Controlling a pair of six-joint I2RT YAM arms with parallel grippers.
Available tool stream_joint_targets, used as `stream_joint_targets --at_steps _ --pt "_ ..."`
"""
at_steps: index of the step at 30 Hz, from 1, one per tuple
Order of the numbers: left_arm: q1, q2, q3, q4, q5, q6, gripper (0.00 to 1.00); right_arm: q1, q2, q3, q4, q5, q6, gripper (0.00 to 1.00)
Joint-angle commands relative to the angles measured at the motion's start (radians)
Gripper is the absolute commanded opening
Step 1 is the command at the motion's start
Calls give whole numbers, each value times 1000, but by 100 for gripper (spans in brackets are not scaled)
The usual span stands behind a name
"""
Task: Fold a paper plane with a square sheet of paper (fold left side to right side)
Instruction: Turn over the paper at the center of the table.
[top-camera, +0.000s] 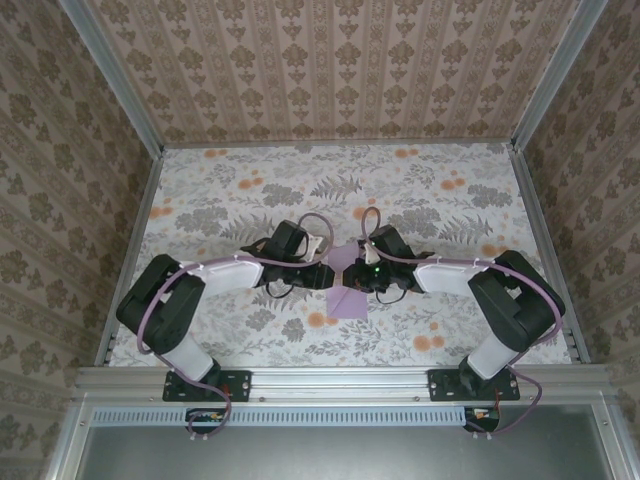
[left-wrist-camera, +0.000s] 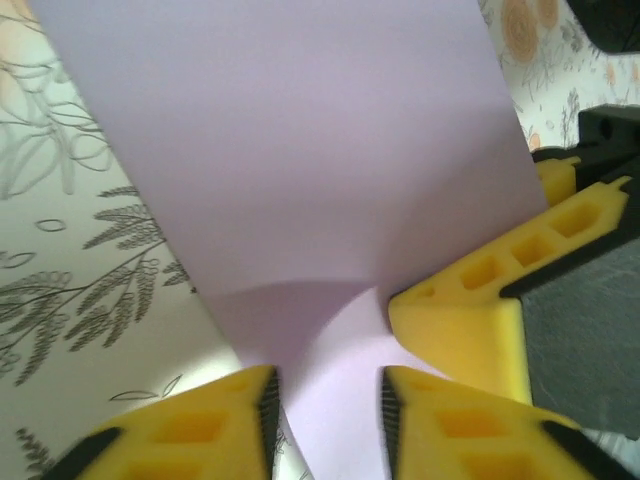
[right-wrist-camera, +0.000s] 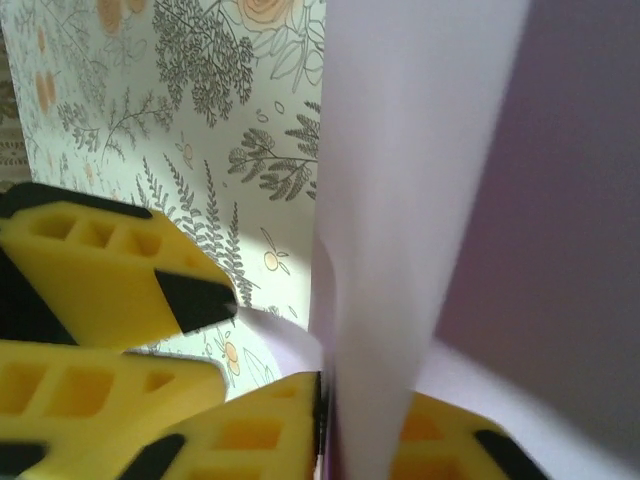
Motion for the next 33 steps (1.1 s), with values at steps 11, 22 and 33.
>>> stream_joint_targets --at_steps 11,22,33 --pt "164 -426 -63 34 65 -147 100 -163 -281 77 0 -206 -190 5" --pt "168 -442 10 282 292 -324 100 -168 -356 252 76 -422 -157 6" --pt "115 -409 80 347 320 -344 81 -140 -340 267 142 -424 -109 7"
